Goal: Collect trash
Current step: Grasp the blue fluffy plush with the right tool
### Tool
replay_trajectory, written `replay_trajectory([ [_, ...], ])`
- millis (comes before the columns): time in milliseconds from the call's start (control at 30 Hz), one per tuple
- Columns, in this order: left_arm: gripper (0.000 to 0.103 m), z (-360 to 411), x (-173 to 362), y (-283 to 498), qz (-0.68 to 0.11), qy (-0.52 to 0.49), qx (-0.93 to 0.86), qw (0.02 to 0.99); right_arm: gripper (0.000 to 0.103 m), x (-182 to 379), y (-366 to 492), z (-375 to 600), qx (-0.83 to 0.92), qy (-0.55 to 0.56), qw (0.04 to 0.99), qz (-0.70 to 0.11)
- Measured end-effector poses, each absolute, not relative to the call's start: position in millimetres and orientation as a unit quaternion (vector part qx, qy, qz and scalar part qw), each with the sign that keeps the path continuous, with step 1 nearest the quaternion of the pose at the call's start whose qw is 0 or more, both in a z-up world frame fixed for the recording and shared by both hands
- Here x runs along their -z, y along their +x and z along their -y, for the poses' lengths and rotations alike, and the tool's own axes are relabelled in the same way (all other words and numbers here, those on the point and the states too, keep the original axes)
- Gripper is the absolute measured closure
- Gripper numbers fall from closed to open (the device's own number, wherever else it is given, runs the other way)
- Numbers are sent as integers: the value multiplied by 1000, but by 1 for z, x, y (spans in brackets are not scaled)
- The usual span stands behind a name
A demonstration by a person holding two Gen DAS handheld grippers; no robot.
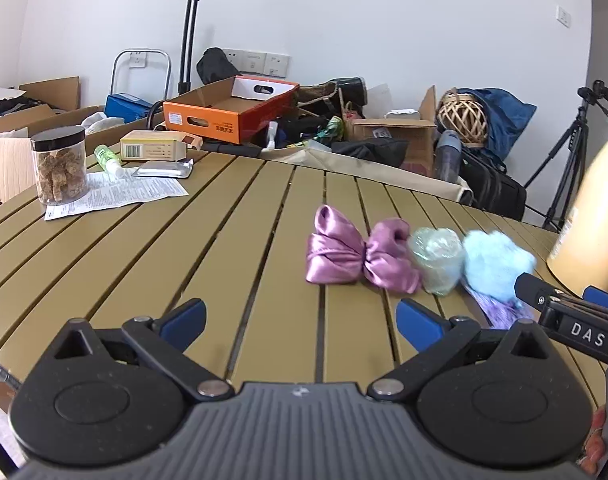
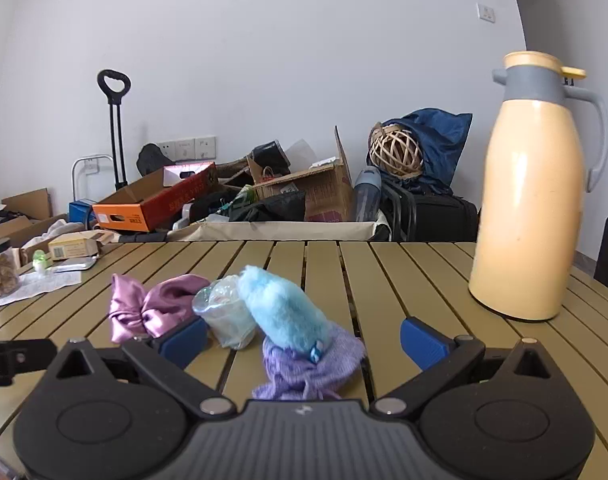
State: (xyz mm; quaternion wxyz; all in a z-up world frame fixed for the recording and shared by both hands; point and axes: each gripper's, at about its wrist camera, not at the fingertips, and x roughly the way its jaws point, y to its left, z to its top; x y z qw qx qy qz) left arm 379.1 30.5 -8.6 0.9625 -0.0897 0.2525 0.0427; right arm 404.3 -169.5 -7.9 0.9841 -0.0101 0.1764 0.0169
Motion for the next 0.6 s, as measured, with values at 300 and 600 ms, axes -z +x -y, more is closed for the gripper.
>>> replay_trajectory([
  [300,0,-43,11,403,-255,-97,-51,961,2,14,460,158,0,-27,977,-211],
  [600,0,-44,17,412,-265,-95,-51,958,60,22,483,153,-13,-27,970,-241],
])
